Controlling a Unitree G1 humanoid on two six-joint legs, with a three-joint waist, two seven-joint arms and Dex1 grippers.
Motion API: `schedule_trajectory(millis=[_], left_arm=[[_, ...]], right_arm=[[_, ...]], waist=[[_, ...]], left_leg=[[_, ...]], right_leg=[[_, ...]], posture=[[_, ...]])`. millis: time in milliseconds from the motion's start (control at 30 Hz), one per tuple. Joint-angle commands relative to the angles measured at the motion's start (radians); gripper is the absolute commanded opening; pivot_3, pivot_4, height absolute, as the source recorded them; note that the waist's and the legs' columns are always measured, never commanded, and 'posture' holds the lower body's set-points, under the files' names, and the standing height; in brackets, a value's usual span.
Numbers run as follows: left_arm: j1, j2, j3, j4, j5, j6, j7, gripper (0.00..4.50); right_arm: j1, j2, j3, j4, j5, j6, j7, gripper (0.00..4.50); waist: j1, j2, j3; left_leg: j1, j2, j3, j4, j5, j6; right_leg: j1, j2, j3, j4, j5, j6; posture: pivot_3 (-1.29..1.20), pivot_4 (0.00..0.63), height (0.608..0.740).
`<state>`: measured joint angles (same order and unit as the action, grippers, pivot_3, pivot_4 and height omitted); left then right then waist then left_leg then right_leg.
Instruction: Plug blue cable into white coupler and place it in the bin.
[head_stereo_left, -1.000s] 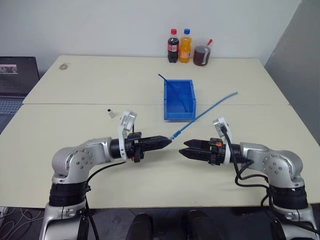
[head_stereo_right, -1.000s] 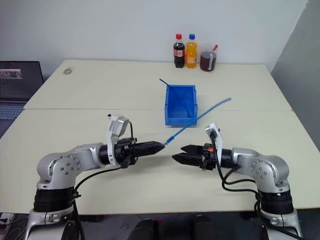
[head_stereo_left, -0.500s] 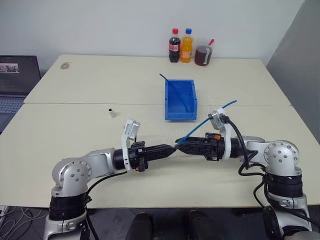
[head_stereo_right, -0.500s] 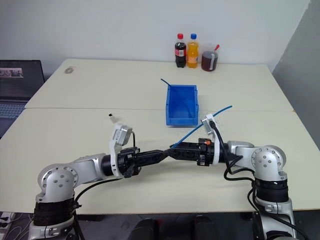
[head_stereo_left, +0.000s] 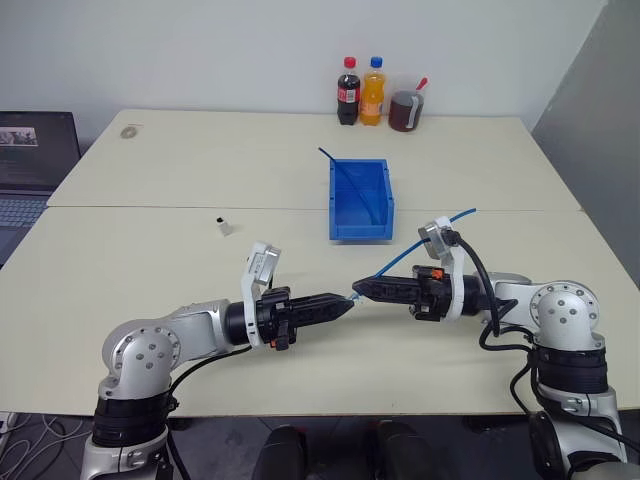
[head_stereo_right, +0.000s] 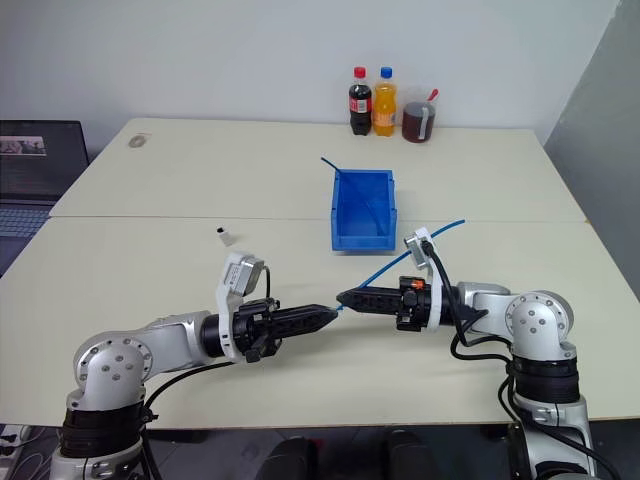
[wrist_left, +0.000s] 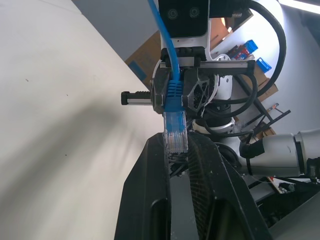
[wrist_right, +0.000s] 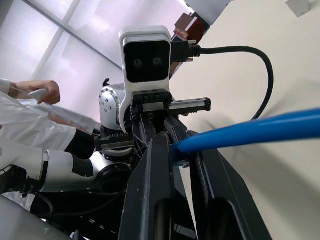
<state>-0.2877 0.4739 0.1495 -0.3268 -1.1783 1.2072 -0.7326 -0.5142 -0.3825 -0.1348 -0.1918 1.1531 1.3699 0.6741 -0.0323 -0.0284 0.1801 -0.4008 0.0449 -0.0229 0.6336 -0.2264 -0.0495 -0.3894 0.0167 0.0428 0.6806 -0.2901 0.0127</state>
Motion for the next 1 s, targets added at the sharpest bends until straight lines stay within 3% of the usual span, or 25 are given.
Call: schedule_trajectory(millis=[33,100,267,400,600,733,867,1000], left_arm=[[0.011,0.010,-0.014,-0.038,0.002,-0.037,-0.007,0.20],[0.011,0.010,-0.016,-0.034,-0.002,-0.044,-0.006,0.20],[-0.005,0.027,-0.007,-0.009,-0.005,-0.058,-0.021,1.67],[-0.009,0.064,0.028,0.005,0.014,-0.095,-0.022,2.43],[0.038,0.166,0.040,0.060,0.268,-0.306,-0.013,3.65],[0.071,0.086,0.061,0.068,0.511,-0.459,0.287,4.49],[0.067,-0.002,0.021,0.108,0.765,-0.558,0.564,4.49],[0.034,-0.033,-0.001,0.173,0.854,-0.633,0.591,4.49]], right_arm=[[-0.004,-0.010,-0.008,-0.015,0.035,-0.007,0.010,0.13],[-0.002,-0.011,-0.008,-0.017,0.032,-0.010,0.007,0.13],[0.000,-0.008,-0.011,-0.012,0.015,-0.025,-0.013,0.13],[-0.019,-0.003,-0.024,0.027,-0.015,-0.062,-0.041,0.13],[-0.045,-0.003,-0.040,0.090,-0.086,-0.152,-0.080,0.13],[-0.036,-0.010,-0.040,0.102,-0.117,-0.194,-0.075,0.13],[-0.031,-0.005,-0.027,0.113,-0.140,-0.222,-0.068,0.13],[-0.049,0.012,-0.013,0.128,-0.167,-0.249,-0.069,0.13]], waist=[[0.000,0.000,0.000],[0.000,0.000,0.000],[0.000,0.000,0.000],[0.000,0.000,0.000],[-0.001,0.000,0.000],[0.001,0.000,0.000],[0.003,0.000,0.000],[0.003,0.000,0.000]], left_leg=[[0.000,0.000,0.000,0.000,0.000,0.000],[0.000,0.000,0.000,0.000,0.000,0.000],[0.000,0.000,0.000,0.000,0.000,0.000],[0.000,0.000,0.000,-0.001,0.000,0.000],[0.001,0.000,0.001,-0.003,0.000,0.000],[-0.001,0.001,0.001,-0.004,0.000,0.000],[-0.002,0.001,0.001,-0.004,0.000,0.000],[-0.002,0.000,0.001,-0.004,0.000,0.000]], right_leg=[[0.000,0.000,0.000,0.000,0.000,0.000],[0.000,0.000,0.000,0.000,0.000,0.000],[0.000,0.000,0.000,0.000,0.000,0.000],[0.000,0.000,0.000,0.000,0.000,0.000],[-0.001,0.000,0.001,-0.001,0.000,-0.001],[-0.003,0.000,0.001,-0.002,-0.001,-0.002],[-0.003,-0.001,0.002,-0.002,-0.001,-0.001],[-0.003,-0.002,0.001,-0.001,-0.001,-0.001]], posture=[[0.00,0.150,0.740],[0.00,0.150,0.740],[0.00,0.150,0.740],[0.00,0.150,0.740],[0.00,0.150,0.740],[0.00,0.150,0.740],[0.00,0.150,0.740],[0.00,0.150,0.740]])
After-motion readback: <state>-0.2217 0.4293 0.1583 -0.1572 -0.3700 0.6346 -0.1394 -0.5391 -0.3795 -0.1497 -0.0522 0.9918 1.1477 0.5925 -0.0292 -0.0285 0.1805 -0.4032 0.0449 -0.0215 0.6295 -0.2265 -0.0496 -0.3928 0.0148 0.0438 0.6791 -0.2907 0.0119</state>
